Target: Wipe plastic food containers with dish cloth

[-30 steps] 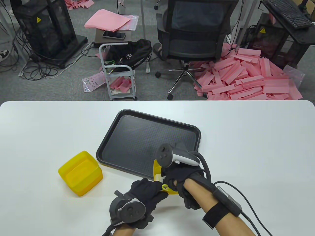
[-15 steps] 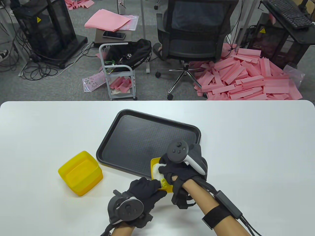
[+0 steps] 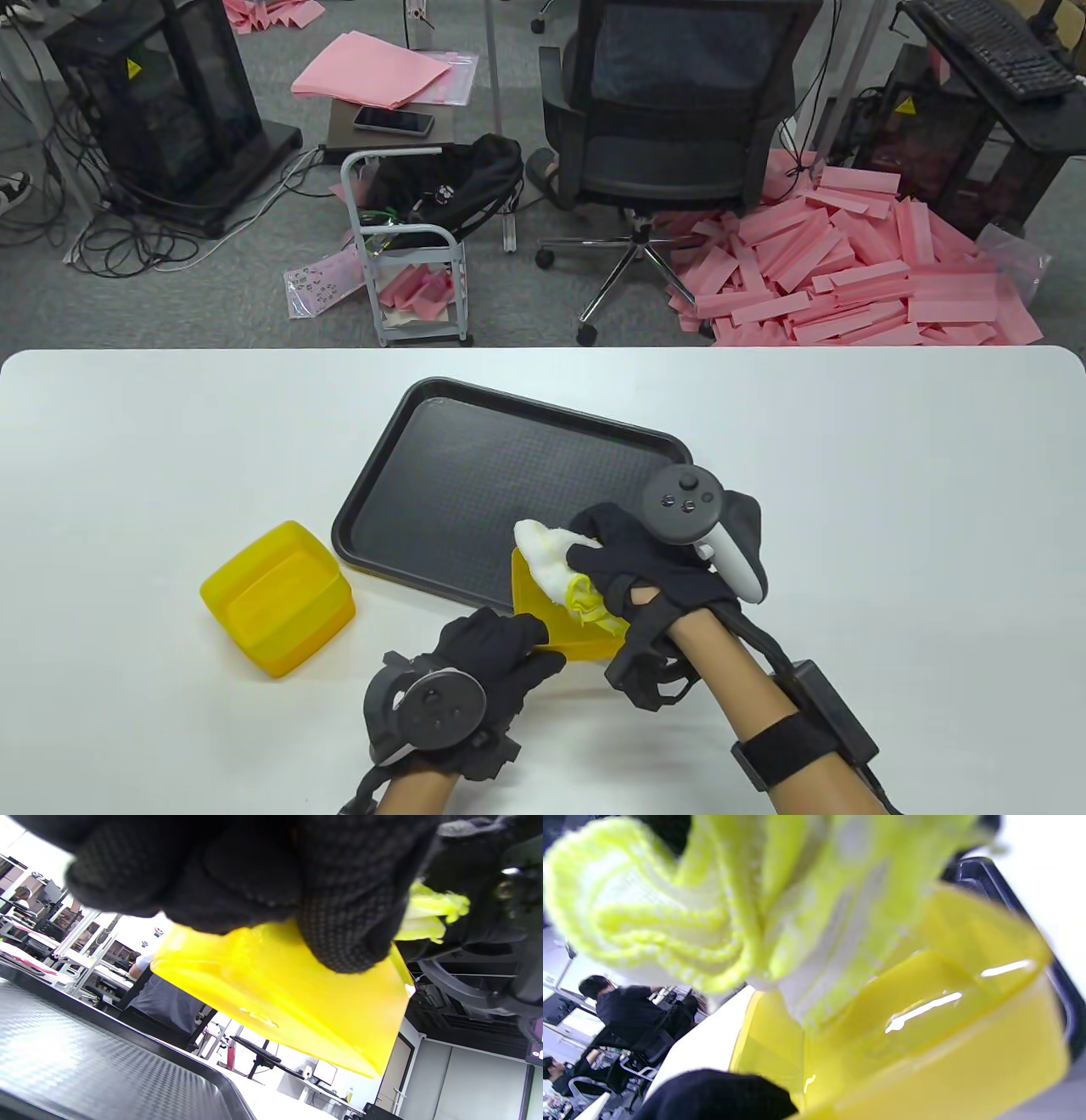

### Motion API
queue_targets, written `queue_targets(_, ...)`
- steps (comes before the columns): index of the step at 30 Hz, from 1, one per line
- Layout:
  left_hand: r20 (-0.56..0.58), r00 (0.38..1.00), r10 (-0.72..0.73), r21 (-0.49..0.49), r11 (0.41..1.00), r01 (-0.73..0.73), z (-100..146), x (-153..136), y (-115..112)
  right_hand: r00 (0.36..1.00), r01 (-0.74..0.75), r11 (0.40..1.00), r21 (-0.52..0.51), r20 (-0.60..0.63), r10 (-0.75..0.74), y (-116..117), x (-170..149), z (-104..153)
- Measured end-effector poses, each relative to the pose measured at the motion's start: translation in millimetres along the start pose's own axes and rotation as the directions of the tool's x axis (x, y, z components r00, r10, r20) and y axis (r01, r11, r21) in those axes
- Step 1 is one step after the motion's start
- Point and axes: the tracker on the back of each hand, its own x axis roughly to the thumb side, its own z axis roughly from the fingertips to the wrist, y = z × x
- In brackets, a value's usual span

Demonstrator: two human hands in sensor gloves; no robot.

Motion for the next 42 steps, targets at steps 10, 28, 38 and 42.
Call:
queue_targets(10,-0.069,0.997,0.025,0.023,0.999,-0.023,0,-15,4,0.997,0.079,0.988,-0.135,0.014,-0.077,-49,-56,18)
queue_targets(28,-0.075,0.996,0.043,0.077,0.996,-0.037,0,-15,9,0.876,0.44,0.898,0.005,0.216,-0.431,64,-111,5)
queue_targets(38,0.048,0.993,0.105,0.026,0.994,-0.107,-2,-2,5,0.767,0.613,0.787,-0.069,0.293,-0.572,69,-136,9)
queue_targets(42,0.1,0.986,0.131,0.004,0.991,-0.132,-3,7,3,0.721,0.664,0.746,-0.045,0.3,-0.624,59,-145,11)
